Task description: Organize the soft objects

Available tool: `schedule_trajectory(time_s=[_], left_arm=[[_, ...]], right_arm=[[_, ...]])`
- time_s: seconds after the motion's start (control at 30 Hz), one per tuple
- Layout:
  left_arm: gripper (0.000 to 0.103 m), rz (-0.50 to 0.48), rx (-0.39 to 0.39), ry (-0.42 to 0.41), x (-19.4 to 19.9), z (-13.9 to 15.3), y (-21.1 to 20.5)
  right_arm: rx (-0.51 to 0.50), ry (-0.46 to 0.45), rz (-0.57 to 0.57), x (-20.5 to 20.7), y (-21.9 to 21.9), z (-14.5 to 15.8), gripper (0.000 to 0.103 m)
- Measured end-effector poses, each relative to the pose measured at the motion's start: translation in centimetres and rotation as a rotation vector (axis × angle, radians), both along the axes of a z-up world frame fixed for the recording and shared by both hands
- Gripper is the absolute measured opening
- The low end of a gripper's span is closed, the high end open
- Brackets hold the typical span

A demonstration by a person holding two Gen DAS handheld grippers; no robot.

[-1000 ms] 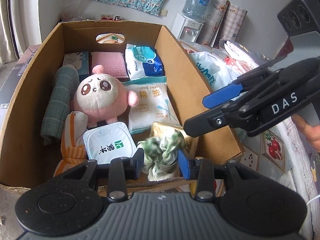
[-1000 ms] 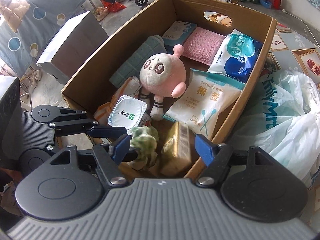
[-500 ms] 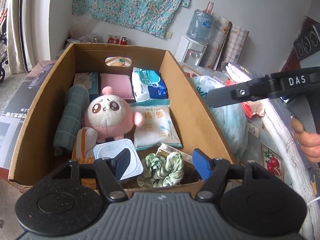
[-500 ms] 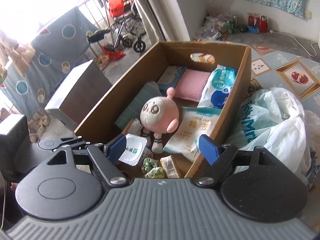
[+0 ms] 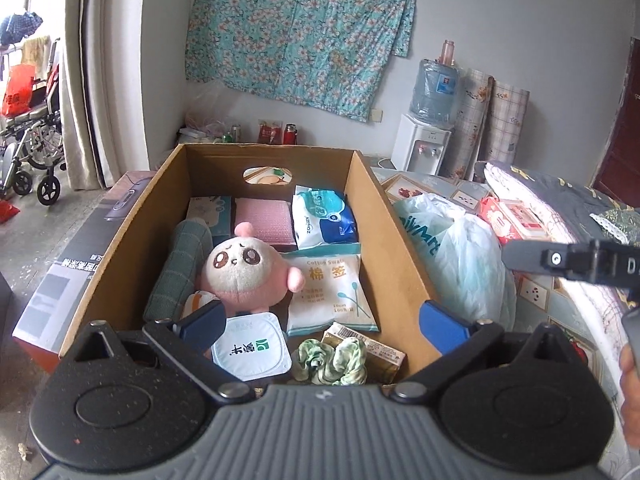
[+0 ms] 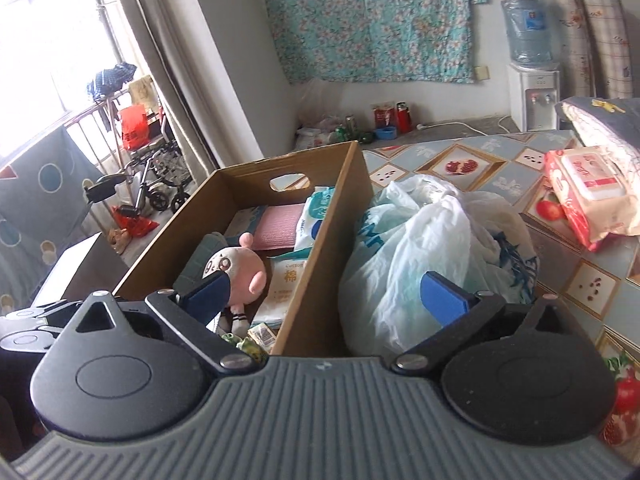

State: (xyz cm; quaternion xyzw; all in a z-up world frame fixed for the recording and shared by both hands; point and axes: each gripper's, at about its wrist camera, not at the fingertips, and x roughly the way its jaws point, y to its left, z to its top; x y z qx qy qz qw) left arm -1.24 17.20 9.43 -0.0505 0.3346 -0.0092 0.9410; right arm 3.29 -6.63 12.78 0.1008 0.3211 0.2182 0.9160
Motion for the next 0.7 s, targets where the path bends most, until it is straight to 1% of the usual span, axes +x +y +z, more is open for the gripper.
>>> schedule_trajectory(time_s=[0.07, 0.17, 0.23, 0.3, 0.47, 0.6, 0.7], left_arm=[[0.103, 0.036, -0.001, 0.006, -0.3, 0.2, -0.2], [0.103, 0.108, 0.048, 0.030, -0.5, 0.2, -0.5], [0.103, 0.138, 0.086, 0.043, -0.7, 0.1, -0.7], [0.103, 0.142, 0.100, 0.054, -0.9, 0.1, -1.0], [0.103, 0.117, 0.119, 0.081, -1.3, -0.3, -1.8], [0.103, 0.108, 0.105, 0.083, -1.5, -0.3, -1.9], [0.103, 0.098, 0.117, 0.072, -1.7, -0.2, -2.0]], right_arm=[[-0.021, 0.006, -0.039, -0.9, -0.2, -0.4, 0.102], [-0.070, 0.025, -0.106, -2.1, -0.2, -1.2, 0.102], [-0.138, 0.009, -0.140, -3.0, 0.0, -1.6, 0.102], [-0.188, -0.009, -0.153, -3.9, 0.1, -1.8, 0.102], [-0.246, -0.053, -0.233, -6.0, -0.1, -1.2, 0.102], [-0.276, -0.101, -0.261, -7.1, -0.1, -0.4, 0.102], [-0.284, -0.117, -0.290, -7.8, 0.0, 0.1, 0.102]])
